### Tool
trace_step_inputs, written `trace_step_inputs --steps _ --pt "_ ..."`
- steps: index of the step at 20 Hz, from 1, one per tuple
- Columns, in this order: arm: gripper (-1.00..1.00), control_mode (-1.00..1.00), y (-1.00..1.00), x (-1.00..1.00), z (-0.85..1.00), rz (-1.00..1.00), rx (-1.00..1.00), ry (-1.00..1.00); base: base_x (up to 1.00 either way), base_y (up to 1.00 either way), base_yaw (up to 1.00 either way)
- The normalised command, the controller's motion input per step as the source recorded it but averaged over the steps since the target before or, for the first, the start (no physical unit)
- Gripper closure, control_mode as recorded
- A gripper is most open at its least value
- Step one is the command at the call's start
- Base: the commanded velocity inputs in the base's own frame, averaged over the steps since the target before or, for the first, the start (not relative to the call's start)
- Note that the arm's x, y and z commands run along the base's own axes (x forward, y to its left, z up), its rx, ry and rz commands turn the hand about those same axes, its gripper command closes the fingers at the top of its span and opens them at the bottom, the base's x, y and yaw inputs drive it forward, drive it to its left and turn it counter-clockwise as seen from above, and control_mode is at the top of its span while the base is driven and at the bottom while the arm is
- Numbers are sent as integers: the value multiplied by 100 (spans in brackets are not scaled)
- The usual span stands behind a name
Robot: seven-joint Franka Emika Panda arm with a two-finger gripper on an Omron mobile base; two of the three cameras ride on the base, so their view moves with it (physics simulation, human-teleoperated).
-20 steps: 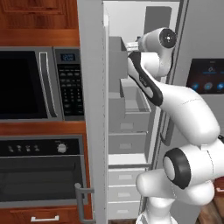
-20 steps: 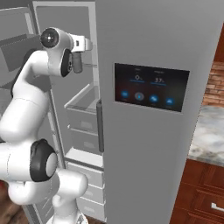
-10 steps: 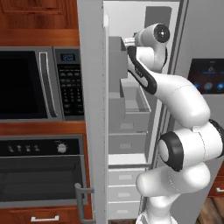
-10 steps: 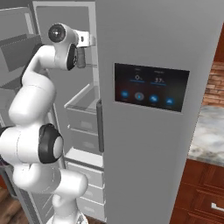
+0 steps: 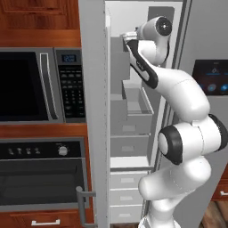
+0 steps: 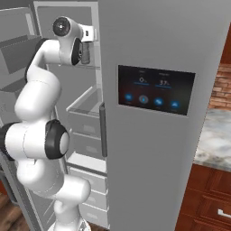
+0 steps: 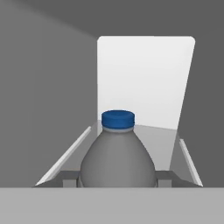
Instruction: Take the bottled waters from the counter and place them in the freezer to freeze. Close the freezer door after placing the bottles.
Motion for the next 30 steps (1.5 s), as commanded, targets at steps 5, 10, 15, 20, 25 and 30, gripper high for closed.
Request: trace_step_inputs --steps 5,10,15,20,25,30 --pt "100 -100 -5 35 -23 0 0 -1 0 0 0" --pt "100 -100 -1 32 -27 0 0 -2 0 0 0" --pt "100 -100 0 44 -18 -1 0 0 0 0 0" --pt "100 -100 0 45 -27 0 0 0 0 0 0" --pt "100 -100 0 22 -28 -1 0 -1 0 0 0" --pt "100 -100 -2 17 -30 -1 0 -3 0 0 0"
